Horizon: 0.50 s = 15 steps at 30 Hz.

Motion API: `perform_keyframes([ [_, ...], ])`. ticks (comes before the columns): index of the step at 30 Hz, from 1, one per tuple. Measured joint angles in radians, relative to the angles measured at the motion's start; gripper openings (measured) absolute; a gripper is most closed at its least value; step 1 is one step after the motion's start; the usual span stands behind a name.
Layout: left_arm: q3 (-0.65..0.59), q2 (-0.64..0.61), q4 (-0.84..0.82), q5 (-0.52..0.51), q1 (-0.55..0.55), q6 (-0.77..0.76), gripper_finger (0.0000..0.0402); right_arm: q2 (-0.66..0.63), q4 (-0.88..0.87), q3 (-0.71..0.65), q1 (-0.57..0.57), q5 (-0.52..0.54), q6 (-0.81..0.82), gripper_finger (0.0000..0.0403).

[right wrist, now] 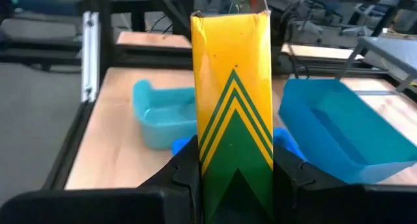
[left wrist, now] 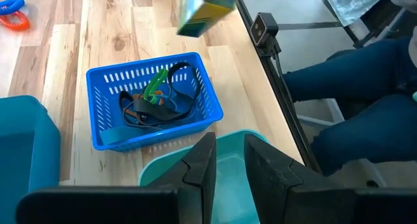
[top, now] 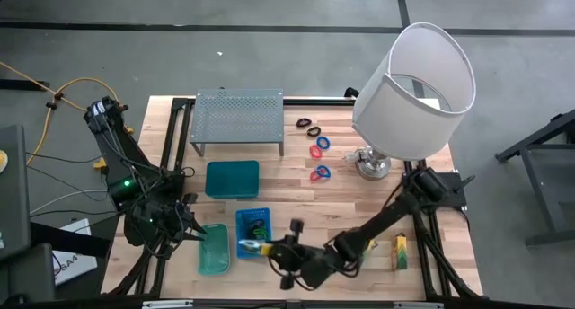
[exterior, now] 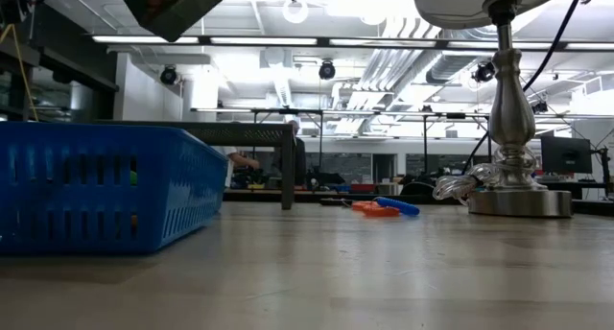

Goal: Pick & Place Office Desk Supplies
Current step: Put the middle crayon box into the top blue bin

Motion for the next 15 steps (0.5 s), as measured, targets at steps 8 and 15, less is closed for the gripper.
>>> perform_keyframes([
  [8,0.0,0.0,0.001,0.0,0.0,0.0,0.0074,0.002,0.024,0.0,-0.029,-0.004,-0.013,0.0098],
  [15,0.0,0.0,0.001,0.0,0.0,0.0,0.0074,0.002,0.024,0.0,-0.034,-0.02,-0.011,0.0098],
])
